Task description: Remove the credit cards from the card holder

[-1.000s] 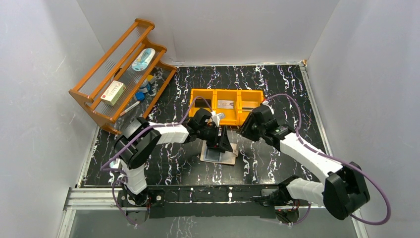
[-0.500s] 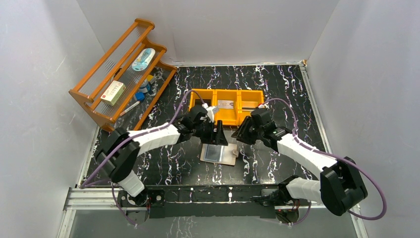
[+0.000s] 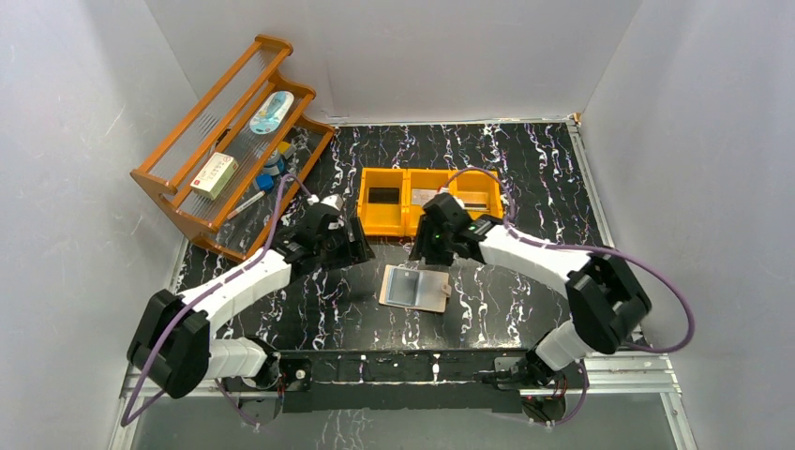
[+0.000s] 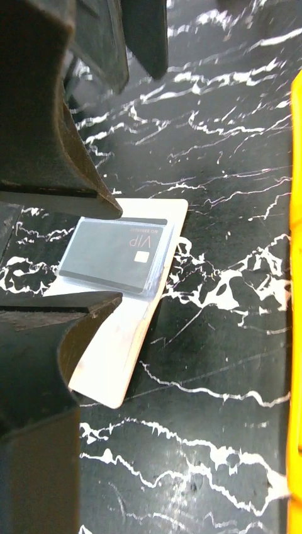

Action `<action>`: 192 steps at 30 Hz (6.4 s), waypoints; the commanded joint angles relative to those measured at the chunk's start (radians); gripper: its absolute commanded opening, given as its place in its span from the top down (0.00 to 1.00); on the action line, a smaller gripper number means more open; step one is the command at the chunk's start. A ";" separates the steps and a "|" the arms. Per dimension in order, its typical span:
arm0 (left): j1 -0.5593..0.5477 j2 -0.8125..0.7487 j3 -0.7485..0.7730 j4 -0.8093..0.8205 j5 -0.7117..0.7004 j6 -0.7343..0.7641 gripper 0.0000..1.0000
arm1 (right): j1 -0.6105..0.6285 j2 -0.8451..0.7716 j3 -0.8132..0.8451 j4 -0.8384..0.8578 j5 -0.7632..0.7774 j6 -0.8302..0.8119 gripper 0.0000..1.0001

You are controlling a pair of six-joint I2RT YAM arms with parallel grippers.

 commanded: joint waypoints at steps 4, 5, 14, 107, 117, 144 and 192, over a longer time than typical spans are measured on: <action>0.032 -0.084 -0.016 -0.025 -0.017 -0.014 0.27 | 0.105 0.143 0.161 -0.208 0.212 -0.021 0.43; 0.032 -0.083 -0.020 -0.021 -0.013 -0.014 0.27 | 0.112 0.159 0.166 -0.210 0.212 -0.021 0.43; 0.032 -0.060 -0.022 0.004 0.026 -0.012 0.27 | 0.140 0.247 0.203 -0.157 0.113 -0.057 0.43; -0.149 0.325 0.169 0.200 0.430 0.058 0.33 | -0.164 -0.295 -0.233 0.114 -0.086 0.077 0.63; -0.141 0.196 0.098 0.215 0.268 0.004 0.31 | -0.163 -0.166 -0.187 0.138 -0.276 0.009 0.63; 0.005 0.101 -0.013 0.418 0.407 -0.066 0.12 | -0.074 0.067 -0.131 -0.101 -0.043 -0.078 0.66; -0.149 0.529 0.150 0.160 0.491 0.039 0.54 | -0.076 0.099 -0.187 0.024 -0.134 -0.009 0.71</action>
